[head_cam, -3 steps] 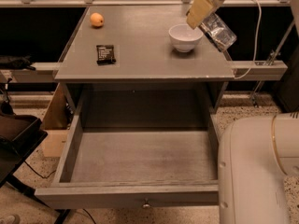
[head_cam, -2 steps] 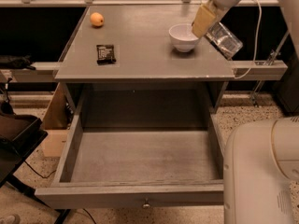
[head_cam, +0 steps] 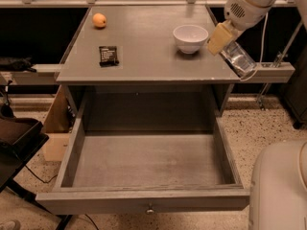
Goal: Place redbull can into top drawer
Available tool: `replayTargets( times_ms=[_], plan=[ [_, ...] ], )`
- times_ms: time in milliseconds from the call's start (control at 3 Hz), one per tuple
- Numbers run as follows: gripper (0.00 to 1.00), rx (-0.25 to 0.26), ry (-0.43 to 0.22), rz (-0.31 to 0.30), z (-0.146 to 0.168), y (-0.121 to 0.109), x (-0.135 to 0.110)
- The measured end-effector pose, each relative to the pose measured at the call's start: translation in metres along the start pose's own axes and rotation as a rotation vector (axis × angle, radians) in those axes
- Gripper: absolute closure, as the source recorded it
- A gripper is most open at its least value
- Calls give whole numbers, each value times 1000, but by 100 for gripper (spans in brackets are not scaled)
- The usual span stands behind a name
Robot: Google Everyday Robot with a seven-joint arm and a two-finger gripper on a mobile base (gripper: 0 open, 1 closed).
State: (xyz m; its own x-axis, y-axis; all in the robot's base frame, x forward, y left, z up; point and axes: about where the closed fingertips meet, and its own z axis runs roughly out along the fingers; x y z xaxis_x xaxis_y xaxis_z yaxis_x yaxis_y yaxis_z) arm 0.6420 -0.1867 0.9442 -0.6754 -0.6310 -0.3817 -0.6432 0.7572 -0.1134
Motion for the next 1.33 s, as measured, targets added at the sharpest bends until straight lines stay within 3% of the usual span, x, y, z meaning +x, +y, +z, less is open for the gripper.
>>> replayTargets(
  times_ms=[333,667,1000,1333],
  plan=[
    [100,-24,-49,15,8,0,-8],
    [100,-144,-133,25,12,24,6],
    [100,-328,-217,36,12,58,49],
    [100,-441,-267,-38,6,107,80]
  ],
)
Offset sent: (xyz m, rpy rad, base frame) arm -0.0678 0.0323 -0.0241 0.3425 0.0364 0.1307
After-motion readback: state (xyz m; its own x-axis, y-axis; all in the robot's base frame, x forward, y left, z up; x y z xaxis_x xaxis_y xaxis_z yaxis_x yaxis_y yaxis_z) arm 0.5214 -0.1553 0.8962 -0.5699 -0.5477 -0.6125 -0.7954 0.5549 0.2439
